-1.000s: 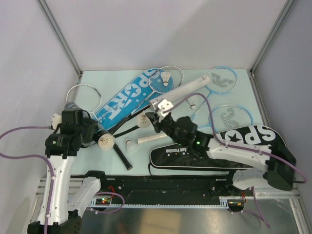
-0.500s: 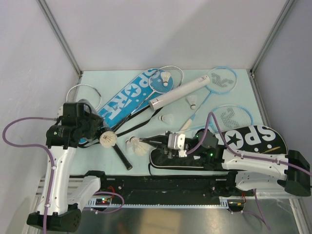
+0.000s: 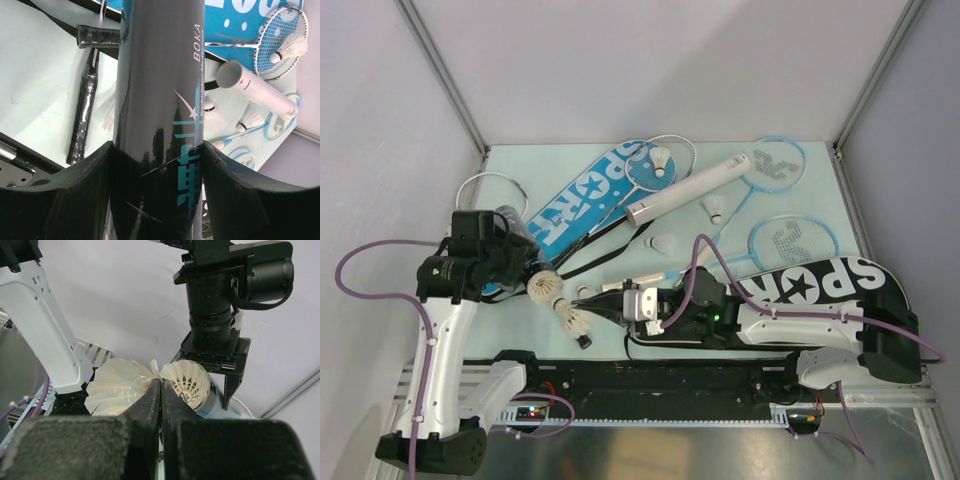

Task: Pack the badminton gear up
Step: Place the shuttlecock at the shuttle tube.

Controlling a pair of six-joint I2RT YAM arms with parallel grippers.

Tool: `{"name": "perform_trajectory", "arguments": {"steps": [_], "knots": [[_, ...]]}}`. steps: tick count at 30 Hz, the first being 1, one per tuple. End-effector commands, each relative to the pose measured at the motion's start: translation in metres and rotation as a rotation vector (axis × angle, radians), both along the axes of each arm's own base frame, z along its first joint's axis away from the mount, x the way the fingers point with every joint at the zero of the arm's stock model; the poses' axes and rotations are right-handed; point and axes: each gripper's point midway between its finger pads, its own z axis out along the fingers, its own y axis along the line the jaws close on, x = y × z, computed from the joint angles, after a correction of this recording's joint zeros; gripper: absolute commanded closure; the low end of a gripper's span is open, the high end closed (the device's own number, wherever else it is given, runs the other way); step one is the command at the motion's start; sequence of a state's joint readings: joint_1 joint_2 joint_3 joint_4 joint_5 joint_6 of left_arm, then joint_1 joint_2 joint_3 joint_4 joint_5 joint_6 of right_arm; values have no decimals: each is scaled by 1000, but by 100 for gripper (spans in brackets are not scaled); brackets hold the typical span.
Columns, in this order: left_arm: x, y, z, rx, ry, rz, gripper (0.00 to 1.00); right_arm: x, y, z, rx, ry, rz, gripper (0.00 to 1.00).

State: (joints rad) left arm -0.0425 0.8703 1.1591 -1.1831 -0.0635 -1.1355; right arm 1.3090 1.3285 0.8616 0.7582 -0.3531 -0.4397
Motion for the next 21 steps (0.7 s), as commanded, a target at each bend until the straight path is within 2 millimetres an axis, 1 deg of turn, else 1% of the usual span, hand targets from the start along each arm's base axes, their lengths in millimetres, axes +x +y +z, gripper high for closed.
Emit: {"name": "perform_trajectory", "arguments": {"steps": [1, 5, 8, 9, 10, 13, 16, 18, 21], "knots": [[10, -4, 9, -10, -67, -38, 73, 2, 6, 45, 148, -34, -17, 100], [8, -10, 5, -38, -63, -55, 72, 12, 20, 37, 142, -30, -56, 100], [7, -13, 6, -47, -67, -67, 72, 25, 33, 22, 113, -20, -108, 100], [7, -13, 7, -49, -71, -68, 72, 28, 36, 21, 118, -22, -132, 100], [6, -14, 7, -52, -73, -71, 72, 36, 40, 15, 115, -17, -172, 100], [6, -14, 8, -54, -78, -74, 72, 55, 46, 7, 131, -27, -291, 100], [6, -14, 8, -50, -78, -74, 72, 80, 51, -5, 138, -28, -445, 100], [7, -12, 7, -42, -79, -68, 72, 90, 54, -10, 132, -29, -519, 100], [8, -9, 4, -25, -78, -56, 72, 93, 62, -19, 115, -44, -577, 100]]}}
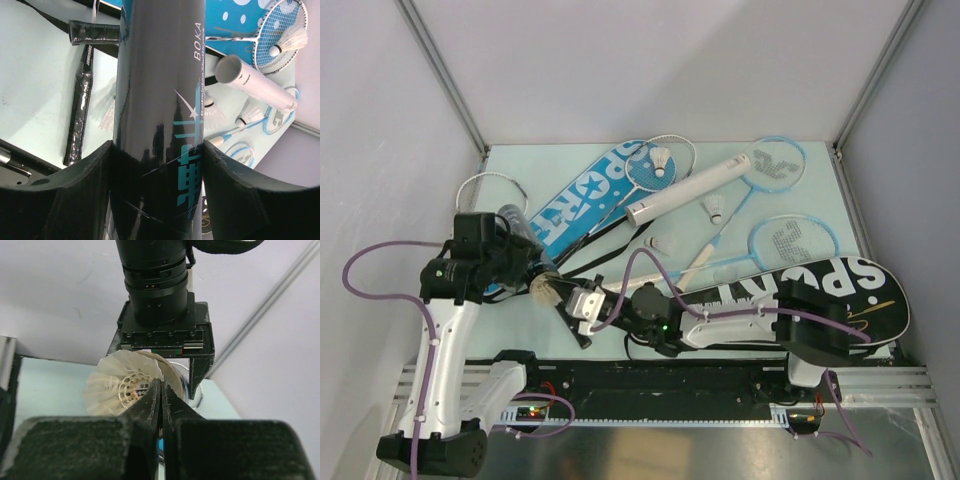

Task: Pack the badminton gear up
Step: Place the shuttlecock at the shuttle tube.

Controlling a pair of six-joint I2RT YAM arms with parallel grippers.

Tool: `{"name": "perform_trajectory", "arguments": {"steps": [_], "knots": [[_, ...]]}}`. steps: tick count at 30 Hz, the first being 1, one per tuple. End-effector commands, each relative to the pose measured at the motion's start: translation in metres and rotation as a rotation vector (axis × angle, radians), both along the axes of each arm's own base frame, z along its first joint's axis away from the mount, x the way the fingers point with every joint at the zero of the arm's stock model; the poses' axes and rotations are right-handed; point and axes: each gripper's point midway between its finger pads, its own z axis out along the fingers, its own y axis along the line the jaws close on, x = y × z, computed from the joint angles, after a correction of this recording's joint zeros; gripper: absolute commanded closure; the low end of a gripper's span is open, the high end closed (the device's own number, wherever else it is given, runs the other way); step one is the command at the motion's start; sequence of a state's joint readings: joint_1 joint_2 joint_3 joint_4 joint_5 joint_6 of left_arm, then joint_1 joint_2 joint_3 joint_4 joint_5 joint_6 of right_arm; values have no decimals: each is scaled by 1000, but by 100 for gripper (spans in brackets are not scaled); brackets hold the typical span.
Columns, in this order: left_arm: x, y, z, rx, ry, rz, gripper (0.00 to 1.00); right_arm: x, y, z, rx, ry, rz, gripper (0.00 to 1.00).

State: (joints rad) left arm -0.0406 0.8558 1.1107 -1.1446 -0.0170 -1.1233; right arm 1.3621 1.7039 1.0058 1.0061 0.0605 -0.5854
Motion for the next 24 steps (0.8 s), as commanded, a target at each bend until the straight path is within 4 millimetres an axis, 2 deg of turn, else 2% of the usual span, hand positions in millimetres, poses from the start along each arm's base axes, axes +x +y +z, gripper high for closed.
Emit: {"name": "perform_trajectory", "arguments": {"steps": [1, 10, 15, 18, 21, 24], "knots": [[8, -1, 11, 3, -75, -15, 72, 25, -2, 20, 78, -38, -212, 100], [10, 2, 7, 13, -69, 1, 72, 38, 5, 0, 47, -82, -335, 96], [12, 7, 9, 26, -79, 28, 72, 35, 3, 0, 8, -93, -333, 81], [12, 8, 10, 23, -83, 49, 72, 21, 5, -4, -63, -108, -249, 71], [13, 8, 13, 16, -89, 59, 72, 7, 1, 1, -99, -93, -162, 57], [15, 8, 16, 16, -93, 59, 72, 1, -9, 8, -109, -82, -117, 53]]}}
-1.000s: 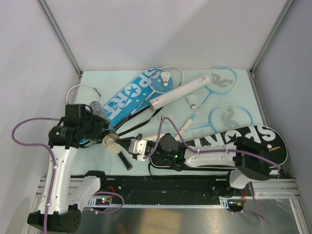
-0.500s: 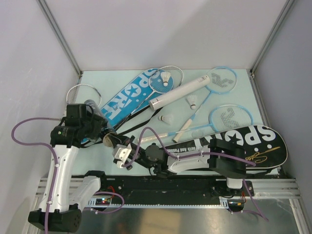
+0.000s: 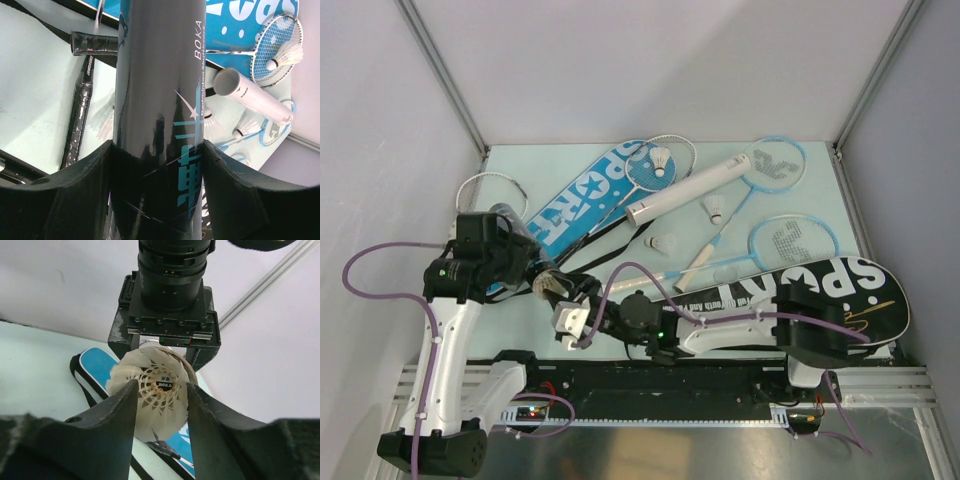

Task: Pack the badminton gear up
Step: Place the shuttlecock at the shuttle tube.

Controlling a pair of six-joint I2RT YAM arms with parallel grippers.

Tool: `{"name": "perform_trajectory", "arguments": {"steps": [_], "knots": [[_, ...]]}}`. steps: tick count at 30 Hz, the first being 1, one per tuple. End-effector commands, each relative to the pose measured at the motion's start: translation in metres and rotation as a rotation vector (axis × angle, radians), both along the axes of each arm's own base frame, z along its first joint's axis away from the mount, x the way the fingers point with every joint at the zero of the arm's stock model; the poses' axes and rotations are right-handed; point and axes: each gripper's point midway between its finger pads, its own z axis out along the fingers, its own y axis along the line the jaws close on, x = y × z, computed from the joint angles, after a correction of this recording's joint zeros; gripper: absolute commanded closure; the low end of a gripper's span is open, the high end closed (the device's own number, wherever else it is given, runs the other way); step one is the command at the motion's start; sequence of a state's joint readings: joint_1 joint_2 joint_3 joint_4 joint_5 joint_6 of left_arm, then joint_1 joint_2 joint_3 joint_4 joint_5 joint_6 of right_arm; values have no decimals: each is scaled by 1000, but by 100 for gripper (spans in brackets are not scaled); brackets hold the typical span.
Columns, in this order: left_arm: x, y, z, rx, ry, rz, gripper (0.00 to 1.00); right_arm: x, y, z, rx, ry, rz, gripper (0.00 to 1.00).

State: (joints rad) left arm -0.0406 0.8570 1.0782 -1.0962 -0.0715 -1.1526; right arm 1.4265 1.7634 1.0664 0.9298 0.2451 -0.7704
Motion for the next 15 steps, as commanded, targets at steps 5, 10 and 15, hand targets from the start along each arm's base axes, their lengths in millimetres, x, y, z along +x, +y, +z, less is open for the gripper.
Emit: {"name": "perform_trajectory", "arguments": {"steps": [5, 10, 15], "knots": [[7, 0, 24, -2, -80, -1, 71, -15, -35, 33, -37, 62, 147, 15], [6, -3, 23, -16, -78, -9, 71, -11, -41, 28, -79, 74, 191, 1], [5, -6, 22, -28, -75, -20, 70, -17, -40, 15, -142, 66, 272, 1]]}}
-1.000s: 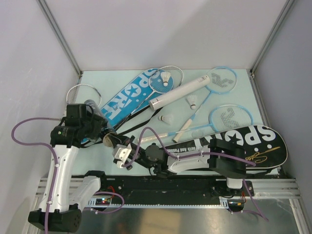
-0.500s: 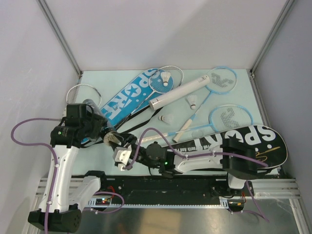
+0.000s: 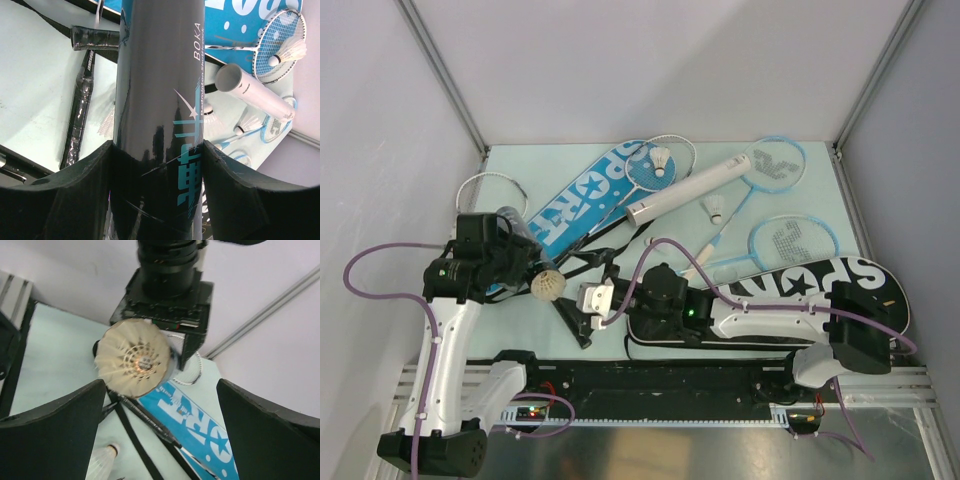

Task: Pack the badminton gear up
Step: Place the shuttlecock at the shuttle tube, then adjust the shuttle tube.

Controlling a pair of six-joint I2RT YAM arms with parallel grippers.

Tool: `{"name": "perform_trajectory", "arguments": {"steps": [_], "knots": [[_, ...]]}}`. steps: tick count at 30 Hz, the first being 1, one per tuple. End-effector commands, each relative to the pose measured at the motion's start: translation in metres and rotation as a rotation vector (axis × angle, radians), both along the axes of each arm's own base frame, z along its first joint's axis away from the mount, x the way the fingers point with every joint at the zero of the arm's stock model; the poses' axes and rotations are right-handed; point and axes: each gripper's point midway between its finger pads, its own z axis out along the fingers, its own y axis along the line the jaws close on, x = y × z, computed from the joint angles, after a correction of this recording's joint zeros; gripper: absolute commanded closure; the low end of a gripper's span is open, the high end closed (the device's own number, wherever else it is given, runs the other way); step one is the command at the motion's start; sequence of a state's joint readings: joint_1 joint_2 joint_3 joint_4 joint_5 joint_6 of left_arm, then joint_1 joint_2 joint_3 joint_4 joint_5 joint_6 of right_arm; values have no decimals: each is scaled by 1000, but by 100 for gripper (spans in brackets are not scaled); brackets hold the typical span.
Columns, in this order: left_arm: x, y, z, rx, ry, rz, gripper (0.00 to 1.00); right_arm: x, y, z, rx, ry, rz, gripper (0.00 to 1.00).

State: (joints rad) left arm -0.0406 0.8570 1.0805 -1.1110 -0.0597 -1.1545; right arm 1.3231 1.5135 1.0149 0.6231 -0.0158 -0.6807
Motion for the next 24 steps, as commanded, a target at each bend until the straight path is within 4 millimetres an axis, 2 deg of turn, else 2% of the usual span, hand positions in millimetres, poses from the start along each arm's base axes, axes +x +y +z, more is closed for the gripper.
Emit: {"name": "perform_trajectory", "arguments": {"steps": [1, 6, 10, 14, 21, 24], "knots": [[8, -4, 24, -18, -90, -19, 70, -18, 1, -13, -64, 1, 123, 1], [7, -6, 28, -17, -101, -36, 67, -19, 10, -14, -49, -51, 156, 1], [5, -13, 26, -47, -96, -58, 67, -9, 24, -11, -23, -99, 133, 0], [0, -20, 24, -82, -91, -84, 66, 1, 37, -5, 13, -145, 100, 0], [-10, -27, 20, -112, -96, -116, 64, 9, 53, 12, 97, -187, 75, 0], [-12, -29, 19, -119, -99, -125, 62, 4, 58, 13, 99, -197, 102, 7]]}}
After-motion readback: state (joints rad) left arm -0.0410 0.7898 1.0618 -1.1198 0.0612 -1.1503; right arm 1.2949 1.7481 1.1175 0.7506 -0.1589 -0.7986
